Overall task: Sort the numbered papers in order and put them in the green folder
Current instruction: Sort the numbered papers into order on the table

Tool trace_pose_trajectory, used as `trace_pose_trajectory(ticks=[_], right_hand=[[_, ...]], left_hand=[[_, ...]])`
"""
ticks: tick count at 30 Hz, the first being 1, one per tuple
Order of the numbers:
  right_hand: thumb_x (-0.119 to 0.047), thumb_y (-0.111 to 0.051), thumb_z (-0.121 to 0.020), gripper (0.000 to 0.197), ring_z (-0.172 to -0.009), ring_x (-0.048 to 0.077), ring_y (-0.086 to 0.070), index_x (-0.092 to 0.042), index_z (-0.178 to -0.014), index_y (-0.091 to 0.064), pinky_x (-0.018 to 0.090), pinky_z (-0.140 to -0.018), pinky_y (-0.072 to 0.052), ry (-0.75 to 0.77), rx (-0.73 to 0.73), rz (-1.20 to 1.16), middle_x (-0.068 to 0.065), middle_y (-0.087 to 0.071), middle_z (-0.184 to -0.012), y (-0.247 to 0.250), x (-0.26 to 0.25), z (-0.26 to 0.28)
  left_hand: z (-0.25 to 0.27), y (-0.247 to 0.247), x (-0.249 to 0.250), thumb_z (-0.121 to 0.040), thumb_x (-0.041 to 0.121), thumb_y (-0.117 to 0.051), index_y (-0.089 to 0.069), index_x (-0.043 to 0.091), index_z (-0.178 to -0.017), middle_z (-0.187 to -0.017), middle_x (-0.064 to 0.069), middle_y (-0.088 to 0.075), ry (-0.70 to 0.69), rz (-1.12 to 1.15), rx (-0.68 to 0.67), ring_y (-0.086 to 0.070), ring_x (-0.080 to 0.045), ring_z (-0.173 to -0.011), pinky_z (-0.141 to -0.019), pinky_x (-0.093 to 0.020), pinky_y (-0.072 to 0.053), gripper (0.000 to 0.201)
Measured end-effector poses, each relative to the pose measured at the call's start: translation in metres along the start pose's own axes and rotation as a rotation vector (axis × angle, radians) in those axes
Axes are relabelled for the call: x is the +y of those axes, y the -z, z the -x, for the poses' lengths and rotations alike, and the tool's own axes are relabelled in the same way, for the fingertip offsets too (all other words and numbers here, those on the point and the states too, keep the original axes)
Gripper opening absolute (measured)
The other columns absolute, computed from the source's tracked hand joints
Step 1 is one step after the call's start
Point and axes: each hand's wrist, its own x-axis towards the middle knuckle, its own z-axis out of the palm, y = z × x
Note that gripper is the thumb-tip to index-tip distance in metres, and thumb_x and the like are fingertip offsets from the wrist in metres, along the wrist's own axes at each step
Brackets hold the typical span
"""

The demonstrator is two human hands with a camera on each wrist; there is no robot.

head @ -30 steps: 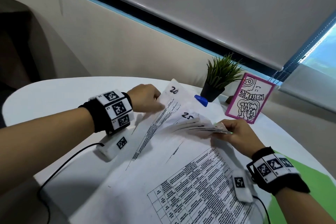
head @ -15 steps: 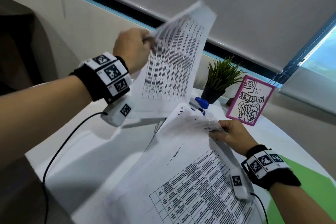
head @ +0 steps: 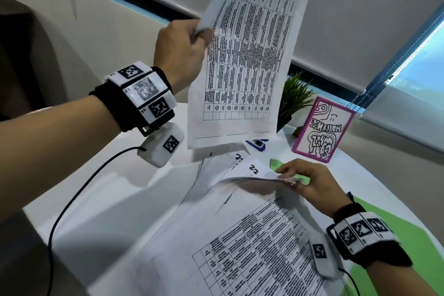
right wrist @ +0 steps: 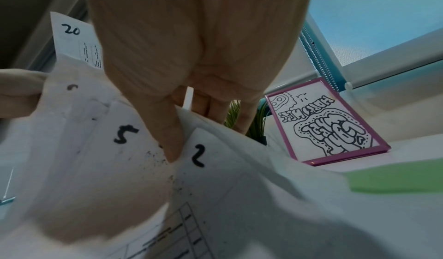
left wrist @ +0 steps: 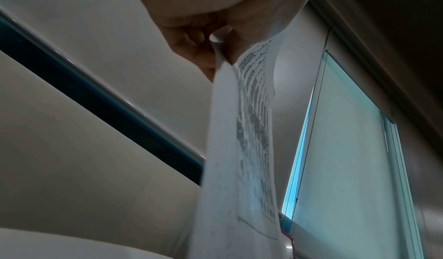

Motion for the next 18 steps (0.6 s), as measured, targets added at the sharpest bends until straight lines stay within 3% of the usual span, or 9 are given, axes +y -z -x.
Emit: trace_pose_trajectory(ticks=[2, 5, 10, 13, 15, 18], right_hand=[[0.005, -0.077, -0.076, 0.015, -0.09, 0.008, -0.067, -0.01, -0.079, -0.076, 0.012, -0.082, -0.048, 0.013, 0.003, -0.026, -0.002, -0.073, -0.093, 0.002, 0.0, 0.002], [0.008, -0.077, -0.075, 0.018, -0.087, 0.009, -0.068, -0.01, -0.078, -0.077, 0.013, -0.081, -0.048, 0.023, 0.001, -0.056, -0.001, -0.073, -0.09, 0.002, 0.001, 0.004], [0.012, -0.076, -0.074, 0.022, -0.084, 0.011, -0.067, -0.01, -0.077, -0.078, 0.014, -0.078, -0.049, -0.013, -0.022, -0.099, -0.003, -0.072, -0.086, 0.001, 0.002, 0.006], [0.002, -0.077, -0.077, 0.016, -0.079, 0.012, -0.064, -0.013, -0.083, -0.076, 0.019, -0.071, -0.048, 0.008, 0.014, -0.002, -0.004, -0.067, -0.084, -0.001, 0.003, 0.004], [-0.006, -0.078, -0.078, 0.017, -0.08, 0.009, -0.065, -0.018, -0.088, -0.072, 0.023, -0.073, -0.052, 0.023, 0.057, 0.075, -0.007, -0.068, -0.084, -0.004, 0.002, 0.001], [-0.007, -0.08, -0.077, 0.018, -0.081, 0.001, -0.068, -0.017, -0.086, -0.069, 0.018, -0.078, -0.054, 0.021, 0.144, 0.095, -0.012, -0.072, -0.084, -0.005, -0.003, -0.003]], left_hand=[[0.003, -0.004, 0.0, -0.095, 0.028, -0.056, -0.04, 0.022, -0.053, -0.051, 0.009, -0.035, -0.013, -0.007, -0.016, -0.03, -0.006, -0.049, -0.048, -0.021, -0.024, 0.045], [0.009, -0.009, -0.002, -0.095, 0.03, -0.057, -0.035, 0.024, -0.05, -0.049, 0.007, -0.032, -0.019, -0.012, -0.063, -0.028, -0.008, -0.048, -0.048, -0.025, -0.023, 0.05], [0.019, -0.017, -0.012, -0.094, 0.034, -0.057, -0.036, 0.02, -0.052, -0.054, 0.005, -0.034, -0.012, 0.002, -0.159, -0.031, -0.017, -0.057, -0.054, -0.03, -0.025, 0.049], [0.022, -0.02, -0.015, -0.094, 0.034, -0.058, -0.038, 0.018, -0.054, -0.055, 0.004, -0.034, -0.001, -0.004, -0.177, -0.032, -0.017, -0.058, -0.055, -0.03, -0.025, 0.047], [0.022, -0.02, -0.015, -0.094, 0.032, -0.058, -0.038, 0.018, -0.054, -0.055, 0.005, -0.034, 0.007, -0.001, -0.174, -0.032, -0.016, -0.058, -0.054, -0.03, -0.025, 0.047], [0.023, -0.021, -0.013, -0.094, 0.031, -0.058, -0.036, 0.017, -0.053, -0.052, 0.004, -0.033, 0.007, -0.019, -0.169, -0.03, -0.016, -0.055, -0.053, -0.031, -0.024, 0.048]])
